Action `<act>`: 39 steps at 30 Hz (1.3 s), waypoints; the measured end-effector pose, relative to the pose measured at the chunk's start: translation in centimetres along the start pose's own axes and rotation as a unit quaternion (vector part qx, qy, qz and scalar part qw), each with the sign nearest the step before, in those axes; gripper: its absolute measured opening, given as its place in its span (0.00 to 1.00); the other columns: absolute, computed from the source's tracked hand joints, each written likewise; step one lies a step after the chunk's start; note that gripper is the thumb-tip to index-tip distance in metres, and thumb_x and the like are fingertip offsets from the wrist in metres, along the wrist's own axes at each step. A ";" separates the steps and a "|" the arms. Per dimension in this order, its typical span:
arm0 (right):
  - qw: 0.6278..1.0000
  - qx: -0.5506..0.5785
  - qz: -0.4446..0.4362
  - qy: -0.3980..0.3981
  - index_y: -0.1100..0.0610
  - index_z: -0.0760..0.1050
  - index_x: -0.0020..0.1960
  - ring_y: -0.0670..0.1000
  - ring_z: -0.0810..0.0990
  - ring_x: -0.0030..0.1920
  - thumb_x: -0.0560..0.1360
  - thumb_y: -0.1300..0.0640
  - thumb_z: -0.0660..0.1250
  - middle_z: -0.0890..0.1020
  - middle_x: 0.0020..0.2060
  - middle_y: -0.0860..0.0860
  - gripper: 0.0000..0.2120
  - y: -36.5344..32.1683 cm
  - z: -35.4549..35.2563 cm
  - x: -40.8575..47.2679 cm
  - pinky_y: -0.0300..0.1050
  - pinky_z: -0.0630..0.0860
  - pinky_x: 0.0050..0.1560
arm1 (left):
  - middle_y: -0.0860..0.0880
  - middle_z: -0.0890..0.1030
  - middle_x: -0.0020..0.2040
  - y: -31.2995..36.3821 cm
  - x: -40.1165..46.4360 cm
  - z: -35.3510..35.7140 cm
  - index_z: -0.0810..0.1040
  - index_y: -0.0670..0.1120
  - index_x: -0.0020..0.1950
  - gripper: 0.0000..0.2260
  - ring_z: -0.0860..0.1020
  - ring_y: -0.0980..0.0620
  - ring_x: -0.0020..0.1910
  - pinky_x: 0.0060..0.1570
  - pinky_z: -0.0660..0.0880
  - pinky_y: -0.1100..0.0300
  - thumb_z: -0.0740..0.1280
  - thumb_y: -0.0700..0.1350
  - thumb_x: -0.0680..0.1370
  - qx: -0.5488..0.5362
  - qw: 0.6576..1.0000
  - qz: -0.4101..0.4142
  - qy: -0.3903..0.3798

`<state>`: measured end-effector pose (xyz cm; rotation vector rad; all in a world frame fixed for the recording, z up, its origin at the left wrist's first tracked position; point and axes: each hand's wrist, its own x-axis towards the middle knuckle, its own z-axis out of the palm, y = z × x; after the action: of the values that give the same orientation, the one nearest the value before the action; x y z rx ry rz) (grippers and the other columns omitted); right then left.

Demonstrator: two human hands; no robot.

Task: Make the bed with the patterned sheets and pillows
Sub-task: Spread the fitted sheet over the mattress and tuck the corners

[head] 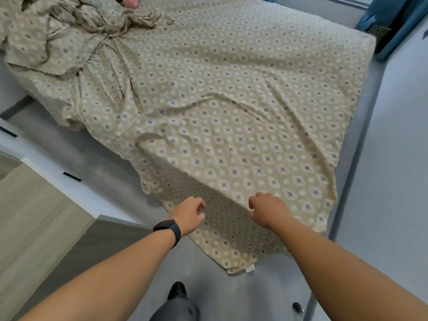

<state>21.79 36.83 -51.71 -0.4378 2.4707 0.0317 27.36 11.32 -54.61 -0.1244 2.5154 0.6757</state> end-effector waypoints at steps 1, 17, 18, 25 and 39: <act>1.000 -0.013 0.006 0.014 0.51 0.73 0.64 0.56 0.74 0.60 0.81 0.52 0.62 0.76 0.61 0.52 0.13 0.8 2.1 2.1 0.53 0.76 0.57 | 0.54 0.75 0.56 -0.6 2.1 1.8 0.74 0.55 0.60 0.09 0.77 0.52 0.50 0.53 0.78 0.51 0.65 0.50 0.80 0.019 1.000 0.013 0.005; 0.960 0.034 -0.070 0.270 0.37 0.44 0.81 0.45 0.41 0.81 0.84 0.36 0.42 0.46 0.82 0.39 0.27 11.8 14.8 22.5 0.50 0.37 0.80 | 0.51 0.62 0.76 4.2 28.7 15.4 0.64 0.61 0.75 0.27 0.57 0.47 0.77 0.77 0.50 0.45 0.54 0.61 0.75 0.129 0.942 0.184 0.248; 0.958 0.034 -0.072 0.277 0.37 0.46 0.81 0.44 0.43 0.81 0.83 0.36 0.43 0.48 0.82 0.39 0.27 11.9 14.5 22.7 0.50 0.38 0.80 | 0.51 0.63 0.77 4.2 29.0 15.0 0.63 0.61 0.76 0.28 0.57 0.48 0.77 0.77 0.50 0.44 0.52 0.62 0.74 0.137 0.941 0.192 0.244; 0.950 0.039 -0.036 0.309 0.39 0.48 0.82 0.47 0.45 0.82 0.82 0.35 0.41 0.50 0.82 0.41 0.28 11.3 15.8 22.8 0.52 0.42 0.81 | 0.53 0.71 0.70 4.2 29.6 15.3 0.70 0.60 0.71 0.22 0.67 0.50 0.71 0.73 0.57 0.47 0.58 0.60 0.77 0.131 0.928 0.209 0.280; 0.967 0.081 0.083 0.227 0.41 0.37 0.82 0.49 0.38 0.81 0.77 0.26 0.40 0.39 0.81 0.44 0.38 10.5 24.5 9.3 0.53 0.38 0.80 | 0.52 0.44 0.83 0.1 19.7 18.3 0.44 0.61 0.82 0.30 0.42 0.49 0.82 0.78 0.40 0.45 0.47 0.67 0.82 0.218 0.953 0.160 0.140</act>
<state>25.61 47.00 -77.72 -0.1792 2.9254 -0.2247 19.00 21.31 -78.20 0.3775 2.9273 0.2117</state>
